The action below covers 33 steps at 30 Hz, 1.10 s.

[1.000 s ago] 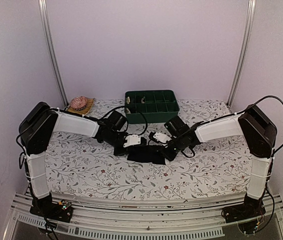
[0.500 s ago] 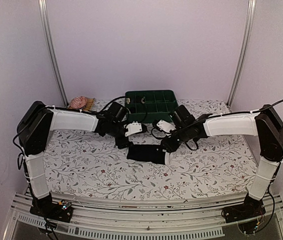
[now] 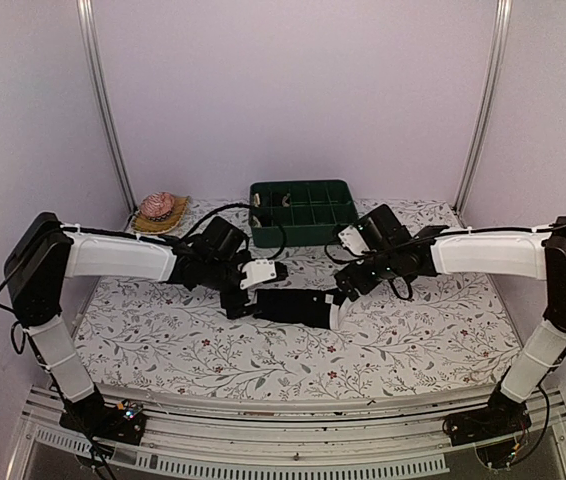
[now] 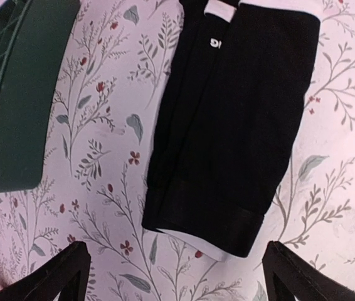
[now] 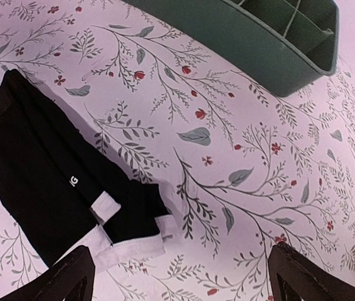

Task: Roll the underwear
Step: Rotate the underwear at the center of the board.

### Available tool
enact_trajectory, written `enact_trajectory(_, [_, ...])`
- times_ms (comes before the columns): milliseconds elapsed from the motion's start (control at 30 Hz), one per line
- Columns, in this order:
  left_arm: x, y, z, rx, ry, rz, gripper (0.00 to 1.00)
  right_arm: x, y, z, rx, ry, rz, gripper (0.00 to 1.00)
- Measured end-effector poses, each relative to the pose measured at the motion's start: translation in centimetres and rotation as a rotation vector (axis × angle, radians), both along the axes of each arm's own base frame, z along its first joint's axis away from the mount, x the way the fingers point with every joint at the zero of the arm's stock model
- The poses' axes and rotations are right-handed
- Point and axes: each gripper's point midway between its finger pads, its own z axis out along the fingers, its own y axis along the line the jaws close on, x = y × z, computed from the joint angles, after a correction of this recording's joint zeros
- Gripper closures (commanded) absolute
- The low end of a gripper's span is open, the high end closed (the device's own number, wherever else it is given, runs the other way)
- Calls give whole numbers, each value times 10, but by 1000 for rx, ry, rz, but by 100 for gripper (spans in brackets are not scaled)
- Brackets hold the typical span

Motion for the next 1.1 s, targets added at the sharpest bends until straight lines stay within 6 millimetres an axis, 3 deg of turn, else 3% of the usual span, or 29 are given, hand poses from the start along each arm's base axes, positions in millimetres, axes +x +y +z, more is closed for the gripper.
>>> enact_trajectory(233, [-16, 13, -27, 39, 61, 31, 1, -23, -34, 30, 68, -67, -108, 1])
enact_trajectory(433, [-11, 11, -54, 87, 83, 51, 2, -33, -45, 47, 141, -125, -139, 1])
enact_trajectory(633, [27, -9, -51, 104, 17, 97, 2, -46, -53, 57, 239, -199, -126, 1])
enact_trajectory(900, [115, -51, -41, 127, -158, 177, 2, -48, -46, 54, 303, -233, -93, 1])
enact_trajectory(1000, [126, -58, -35, 116, -181, 185, 1, -44, -41, 36, 293, -195, -86, 1])
enact_trajectory(1100, [123, -59, -25, 100, -176, 174, 1, -38, -40, 10, 298, -106, -101, 1])
